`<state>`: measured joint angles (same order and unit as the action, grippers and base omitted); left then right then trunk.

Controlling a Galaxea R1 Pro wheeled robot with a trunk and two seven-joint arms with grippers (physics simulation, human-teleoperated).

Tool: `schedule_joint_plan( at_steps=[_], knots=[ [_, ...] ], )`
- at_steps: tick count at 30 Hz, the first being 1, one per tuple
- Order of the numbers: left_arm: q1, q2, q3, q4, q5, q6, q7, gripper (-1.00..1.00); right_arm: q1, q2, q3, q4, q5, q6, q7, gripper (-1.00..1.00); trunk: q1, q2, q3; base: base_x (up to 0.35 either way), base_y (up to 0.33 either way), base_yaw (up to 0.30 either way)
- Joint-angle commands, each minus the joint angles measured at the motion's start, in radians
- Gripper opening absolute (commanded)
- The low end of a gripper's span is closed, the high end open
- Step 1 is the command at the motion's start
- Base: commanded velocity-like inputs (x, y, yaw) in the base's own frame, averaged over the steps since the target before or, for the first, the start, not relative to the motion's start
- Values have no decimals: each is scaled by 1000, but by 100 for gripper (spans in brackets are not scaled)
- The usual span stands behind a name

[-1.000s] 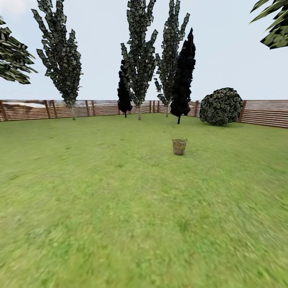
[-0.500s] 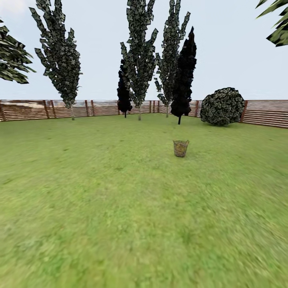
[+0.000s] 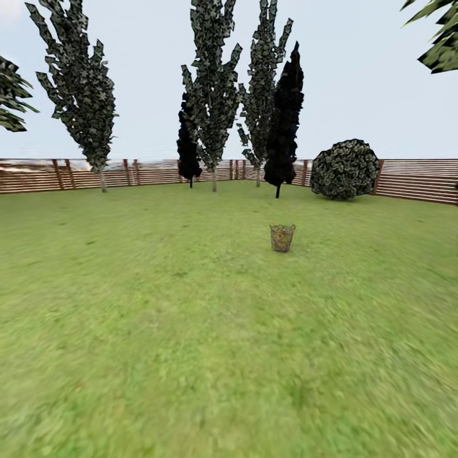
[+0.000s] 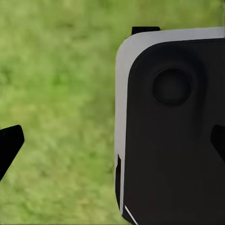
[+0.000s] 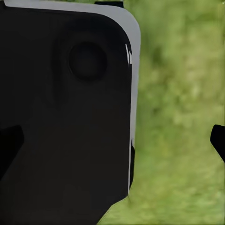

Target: Take the three Easter eggs out of the wicker basket on the lawn in the garden, then place them on the lawn next to a single tree (choose any tree) so that all three eggs are next to the same tree and none are left in the basket.

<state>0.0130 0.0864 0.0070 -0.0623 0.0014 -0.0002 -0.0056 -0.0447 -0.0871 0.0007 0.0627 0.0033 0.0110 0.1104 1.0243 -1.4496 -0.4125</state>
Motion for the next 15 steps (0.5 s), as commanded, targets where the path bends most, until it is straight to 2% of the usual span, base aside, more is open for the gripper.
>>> schedule_joint_plan(
  at_steps=[1, 15],
  knots=[
    [1, 0, 1, -2, 0, 0, -1, 100, -1, 0, 0, 2, 0, 1, 3, 100, 1, 0, -1, 339, 99, -10],
    [1, 1, 1, -2, 0, 0, -1, 100, -1, 0, 1, 2, 1, 1, 3, 100, 1, 0, -1, 339, 99, -1]
  ],
)
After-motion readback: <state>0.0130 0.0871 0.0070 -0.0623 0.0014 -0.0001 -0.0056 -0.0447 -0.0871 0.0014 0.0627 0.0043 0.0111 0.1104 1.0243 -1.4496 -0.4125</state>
